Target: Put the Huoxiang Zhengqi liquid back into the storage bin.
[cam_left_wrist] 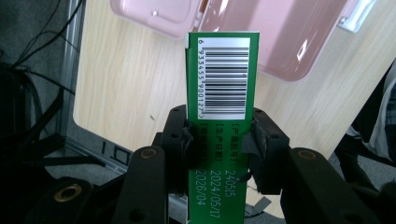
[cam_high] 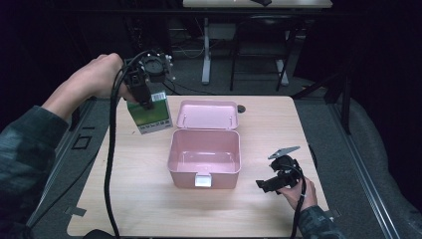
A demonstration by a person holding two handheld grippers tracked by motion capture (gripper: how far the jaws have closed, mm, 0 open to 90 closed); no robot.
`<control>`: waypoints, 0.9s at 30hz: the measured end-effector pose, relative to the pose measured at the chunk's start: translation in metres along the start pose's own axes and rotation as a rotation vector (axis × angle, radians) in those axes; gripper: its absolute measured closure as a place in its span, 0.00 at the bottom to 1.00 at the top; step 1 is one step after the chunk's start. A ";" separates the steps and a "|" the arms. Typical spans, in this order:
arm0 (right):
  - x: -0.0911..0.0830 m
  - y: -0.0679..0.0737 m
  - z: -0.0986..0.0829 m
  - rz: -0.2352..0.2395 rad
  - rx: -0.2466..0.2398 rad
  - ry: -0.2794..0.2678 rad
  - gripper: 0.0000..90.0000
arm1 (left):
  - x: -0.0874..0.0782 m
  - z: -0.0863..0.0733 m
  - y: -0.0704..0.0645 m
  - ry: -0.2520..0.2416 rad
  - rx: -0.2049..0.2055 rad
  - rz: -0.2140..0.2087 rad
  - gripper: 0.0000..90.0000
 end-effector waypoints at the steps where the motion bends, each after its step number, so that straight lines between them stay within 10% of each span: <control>1: 0.000 0.000 0.000 -0.002 -0.001 0.001 0.00 | 0.000 0.003 -0.001 -0.004 0.005 -0.002 0.71; 27: 0.000 0.000 -0.001 0.004 -0.005 0.006 0.00 | 0.011 0.062 -0.029 -0.070 0.110 -0.054 0.71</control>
Point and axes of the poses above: each handheld gripper's, and its own axes: x roughly forward along the jaws, z roughly out of its top, y roughly to its left, the point moved 9 cm from there along x, roughly forward along the jaws, and after that the axes turned 6 degrees about z, right-handed, at the moved point
